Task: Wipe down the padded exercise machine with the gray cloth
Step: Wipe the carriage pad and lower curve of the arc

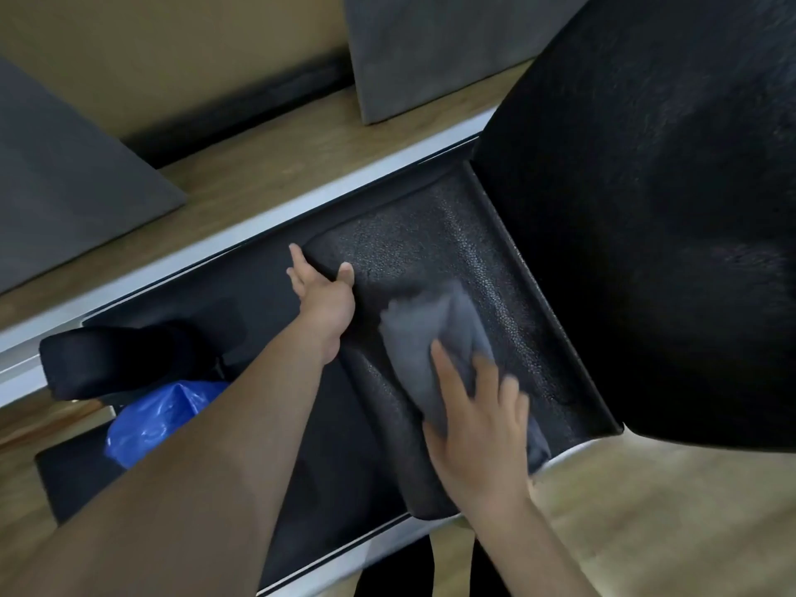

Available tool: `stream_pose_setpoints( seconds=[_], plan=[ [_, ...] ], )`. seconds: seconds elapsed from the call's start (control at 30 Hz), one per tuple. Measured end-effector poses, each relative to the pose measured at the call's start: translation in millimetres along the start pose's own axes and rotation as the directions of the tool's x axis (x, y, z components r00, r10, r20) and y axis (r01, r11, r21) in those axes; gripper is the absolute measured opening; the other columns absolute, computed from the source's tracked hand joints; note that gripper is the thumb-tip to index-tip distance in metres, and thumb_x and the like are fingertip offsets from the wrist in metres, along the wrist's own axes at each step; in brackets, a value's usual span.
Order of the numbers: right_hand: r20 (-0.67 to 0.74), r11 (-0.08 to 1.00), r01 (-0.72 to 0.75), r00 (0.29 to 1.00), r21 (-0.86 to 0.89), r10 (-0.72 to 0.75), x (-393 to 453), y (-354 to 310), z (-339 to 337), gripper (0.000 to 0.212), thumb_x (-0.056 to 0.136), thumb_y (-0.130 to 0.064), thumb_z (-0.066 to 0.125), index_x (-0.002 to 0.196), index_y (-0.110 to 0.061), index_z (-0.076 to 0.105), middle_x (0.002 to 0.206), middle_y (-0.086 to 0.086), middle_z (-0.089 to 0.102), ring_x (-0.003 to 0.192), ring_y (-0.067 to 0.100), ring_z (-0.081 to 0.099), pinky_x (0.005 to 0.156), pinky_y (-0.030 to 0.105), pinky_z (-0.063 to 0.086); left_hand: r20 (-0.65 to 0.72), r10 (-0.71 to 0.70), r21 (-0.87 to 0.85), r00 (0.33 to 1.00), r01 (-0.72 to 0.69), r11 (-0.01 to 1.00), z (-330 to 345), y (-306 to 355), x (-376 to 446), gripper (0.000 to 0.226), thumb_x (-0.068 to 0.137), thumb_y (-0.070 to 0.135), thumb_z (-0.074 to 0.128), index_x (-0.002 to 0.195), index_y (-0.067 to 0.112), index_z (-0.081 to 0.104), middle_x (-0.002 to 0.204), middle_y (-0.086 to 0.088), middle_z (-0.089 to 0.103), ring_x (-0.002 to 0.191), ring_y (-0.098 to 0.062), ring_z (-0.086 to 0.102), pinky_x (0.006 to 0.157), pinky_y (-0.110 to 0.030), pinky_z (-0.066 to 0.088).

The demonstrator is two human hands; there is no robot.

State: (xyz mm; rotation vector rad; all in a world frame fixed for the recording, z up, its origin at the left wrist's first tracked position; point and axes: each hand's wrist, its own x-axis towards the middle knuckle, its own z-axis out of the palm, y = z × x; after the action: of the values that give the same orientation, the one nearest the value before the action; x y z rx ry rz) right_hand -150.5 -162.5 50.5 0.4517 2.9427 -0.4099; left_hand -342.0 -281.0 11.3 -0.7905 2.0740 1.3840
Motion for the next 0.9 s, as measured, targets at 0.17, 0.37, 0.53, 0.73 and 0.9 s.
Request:
stream_pose_setpoints(
  seconds=[0.17,0.37,0.53,0.73,0.9],
  plan=[
    [-0.01,0.999,0.004,1.0,0.036,-0.003,-22,3,4,0.069,0.073,-0.04,0.056,0.141,-0.026,0.054,0.121,0.018,0.052,0.077,0.033,0.044,0.068,0.045,0.042,0.009,0.004,-0.021,1.0,-0.003,1.0,-1,-2,0,0.081,0.103,0.032,0.051,0.156,0.04,-0.008,0.168,0.008,-0.008,0.154,-0.024,0.011,0.124,-0.047,0.014],
    [-0.078,0.999,-0.048,0.996,-0.013,0.047,106,-24,-3,0.075,0.079,-0.04,0.067,0.148,-0.029,0.041,0.128,0.014,0.047,0.101,0.038,0.046,0.087,0.05,0.038,0.017,-0.01,-0.043,1.0,0.01,0.999,-1,-4,5,0.082,0.101,0.034,0.053,0.155,0.044,-0.008,0.168,0.011,-0.009,0.154,-0.024,0.012,0.124,-0.051,0.017],
    [-0.063,0.997,-0.076,0.995,-0.003,0.076,154,-50,-3,0.078,0.084,-0.043,0.067,0.152,-0.029,0.033,0.136,0.012,0.042,0.112,0.036,0.043,0.096,0.05,0.036,0.021,-0.009,-0.051,1.0,0.01,0.999,-1,-3,6,0.082,0.101,0.035,0.053,0.155,0.045,-0.008,0.168,0.011,-0.01,0.154,-0.023,0.011,0.123,-0.051,0.018],
    [0.012,0.999,0.038,0.999,-0.008,-0.038,47,-36,2,0.081,0.073,-0.037,0.072,0.148,-0.029,0.043,0.128,0.014,0.049,0.09,0.035,0.045,0.077,0.047,0.039,0.02,0.002,-0.034,1.0,-0.001,0.999,-1,-4,6,0.082,0.1,0.038,0.053,0.155,0.045,-0.008,0.168,0.012,-0.007,0.152,-0.024,0.017,0.123,-0.049,0.022],
    [0.017,0.997,0.075,0.997,-0.007,-0.075,-42,-9,7,0.08,0.066,-0.035,0.073,0.143,-0.025,0.054,0.122,0.018,0.054,0.078,0.034,0.046,0.068,0.045,0.041,0.021,0.001,-0.031,1.0,0.0,1.0,-1,-5,8,0.081,0.102,0.034,0.052,0.156,0.043,-0.008,0.168,0.01,-0.008,0.154,-0.026,0.011,0.124,-0.052,0.015]
  ],
)
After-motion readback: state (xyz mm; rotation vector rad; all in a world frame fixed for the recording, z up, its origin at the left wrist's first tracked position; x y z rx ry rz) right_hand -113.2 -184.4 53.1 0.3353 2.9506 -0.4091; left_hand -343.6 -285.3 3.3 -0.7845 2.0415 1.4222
